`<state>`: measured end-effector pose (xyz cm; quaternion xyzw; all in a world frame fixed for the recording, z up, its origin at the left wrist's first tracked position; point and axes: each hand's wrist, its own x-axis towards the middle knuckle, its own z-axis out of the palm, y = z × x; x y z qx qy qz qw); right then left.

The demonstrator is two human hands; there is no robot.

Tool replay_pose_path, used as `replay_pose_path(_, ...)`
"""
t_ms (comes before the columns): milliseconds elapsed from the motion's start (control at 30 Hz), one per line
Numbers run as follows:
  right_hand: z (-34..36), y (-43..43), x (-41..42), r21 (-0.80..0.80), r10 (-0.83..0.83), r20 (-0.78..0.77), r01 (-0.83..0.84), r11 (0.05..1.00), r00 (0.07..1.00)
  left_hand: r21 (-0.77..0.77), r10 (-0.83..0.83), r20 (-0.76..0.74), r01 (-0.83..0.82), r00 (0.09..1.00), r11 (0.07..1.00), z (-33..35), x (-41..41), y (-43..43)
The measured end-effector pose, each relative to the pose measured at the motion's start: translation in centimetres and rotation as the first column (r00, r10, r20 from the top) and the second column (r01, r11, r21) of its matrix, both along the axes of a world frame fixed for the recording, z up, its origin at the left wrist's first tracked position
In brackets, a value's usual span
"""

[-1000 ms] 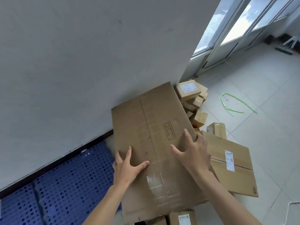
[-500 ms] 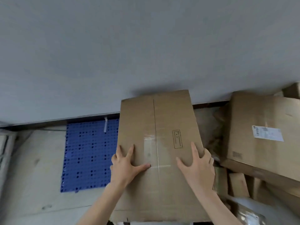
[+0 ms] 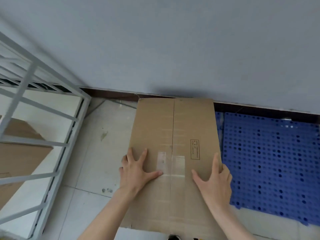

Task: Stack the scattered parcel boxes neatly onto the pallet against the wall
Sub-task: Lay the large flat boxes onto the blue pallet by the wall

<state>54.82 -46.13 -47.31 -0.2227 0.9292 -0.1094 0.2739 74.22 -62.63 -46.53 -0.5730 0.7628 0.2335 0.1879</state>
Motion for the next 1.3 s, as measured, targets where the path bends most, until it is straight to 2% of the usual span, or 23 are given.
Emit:
replay_pose_path(133, -5.5, -4.6, 1.7, -0.025, 0.124, 0.089, -0.123, 0.992, 0.988, 0.033, 0.033, 0.001, -0.033, 0.999, 0.999, -5.4, 2.1, -4.7)
replay_pose_path(233, -8.6, -5.7, 2.2, 0.037, 0.297, 0.122, -0.303, 0.952, 0.947, 0.112, -0.003, 0.032, -0.001, 0.999, 0.994, -9.0, 2.3, -6.4)
replay_pose_path(333, -9.9, -6.0, 2.3, 0.108, 0.389, 0.131, -0.403, 0.909, 0.912, 0.105, -0.061, 0.078, 0.053, 0.995, 0.993, -11.1, 2.0, -6.7)
replay_pose_path(533, -9.7, -7.0, 2.7, 0.174, 0.426, 0.155, -0.45, 0.876, 0.891, 0.169, -0.067, 0.119, 0.046, 0.991, 0.985, -10.7, 0.8, -8.1)
replay_pose_path(733, -8.2, -7.9, 1.8, 0.133, 0.435, 0.24, -0.473, 0.871, 0.868, 0.218, -0.054, 0.103, 0.03, 0.993, 0.975, -8.9, 0.6, -9.9)
replay_pose_path(867, -6.3, -8.2, -0.4, 0.102, 0.474, 0.213, -0.502, 0.859, 0.854, 0.163, -0.083, 0.095, 0.067, 0.992, 0.984, -7.6, -0.7, -9.5)
replay_pose_path(1100, -1.0, -3.5, -6.9, 0.135, 0.477, 0.141, -0.494, 0.859, 0.867, 0.054, -0.278, -0.098, 0.284, 0.956, 0.957, -1.9, -11.4, -2.4)
replay_pose_path(1300, 4.6, 7.1, -17.7, 0.201, 0.396, 0.051, -0.398, 0.895, 0.917, 0.027, -0.436, -0.195, 0.45, 0.878, 0.893, 4.8, -25.3, 7.5)
